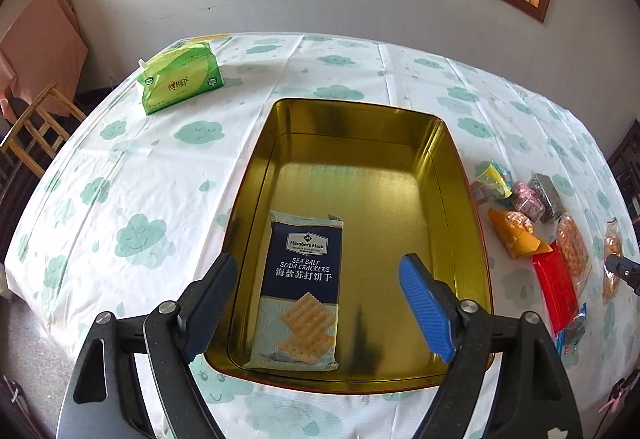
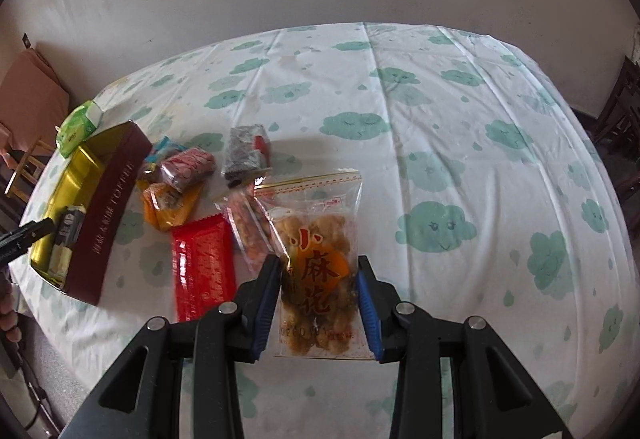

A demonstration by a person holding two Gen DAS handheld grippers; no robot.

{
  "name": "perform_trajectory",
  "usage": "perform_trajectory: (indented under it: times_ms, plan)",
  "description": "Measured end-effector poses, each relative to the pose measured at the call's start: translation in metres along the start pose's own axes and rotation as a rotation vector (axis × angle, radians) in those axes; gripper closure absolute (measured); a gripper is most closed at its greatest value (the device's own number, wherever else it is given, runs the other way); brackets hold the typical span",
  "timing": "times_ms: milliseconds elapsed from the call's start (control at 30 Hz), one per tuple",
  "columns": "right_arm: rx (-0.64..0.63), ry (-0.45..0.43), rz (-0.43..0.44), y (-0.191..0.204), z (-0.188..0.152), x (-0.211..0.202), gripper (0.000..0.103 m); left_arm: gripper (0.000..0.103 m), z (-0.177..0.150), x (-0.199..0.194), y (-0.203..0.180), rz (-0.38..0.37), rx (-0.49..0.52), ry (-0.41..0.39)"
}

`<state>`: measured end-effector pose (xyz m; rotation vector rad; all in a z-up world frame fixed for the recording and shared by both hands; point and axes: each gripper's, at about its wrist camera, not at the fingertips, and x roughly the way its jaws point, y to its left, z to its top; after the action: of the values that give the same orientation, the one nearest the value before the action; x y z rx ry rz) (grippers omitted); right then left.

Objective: Organize snacks
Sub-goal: 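Lower the orange twist bag into the tin and open the right gripper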

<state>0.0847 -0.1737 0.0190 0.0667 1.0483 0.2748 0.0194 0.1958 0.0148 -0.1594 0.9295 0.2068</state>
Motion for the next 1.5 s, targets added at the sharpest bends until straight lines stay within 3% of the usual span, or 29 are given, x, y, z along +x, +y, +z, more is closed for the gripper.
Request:
perform_trajectory:
  times_ms: [433, 700, 1033, 1500]
  plan:
    - [-0.178, 0.007, 0.218, 0.16, 0.024, 0.02, 0.065, 0.019, -0.011, -0.022, 0.052, 0.177, -0.136, -0.001]
    - [-0.192, 0.061, 0.223, 0.229, 0.021, 0.048, 0.065, 0.019, -0.016, -0.025, 0.078, 0.21, -0.2, 0.026]
    - [-0.257, 0.1, 0.172, 0.264, 0.013, 0.078, 0.066, 0.019, -0.022, -0.023, 0.095, 0.233, -0.228, 0.049]
    - [-0.316, 0.12, 0.131, 0.278, 0.006, 0.097, 0.066, 0.019, -0.025, -0.024, 0.098, 0.232, -0.241, 0.066]
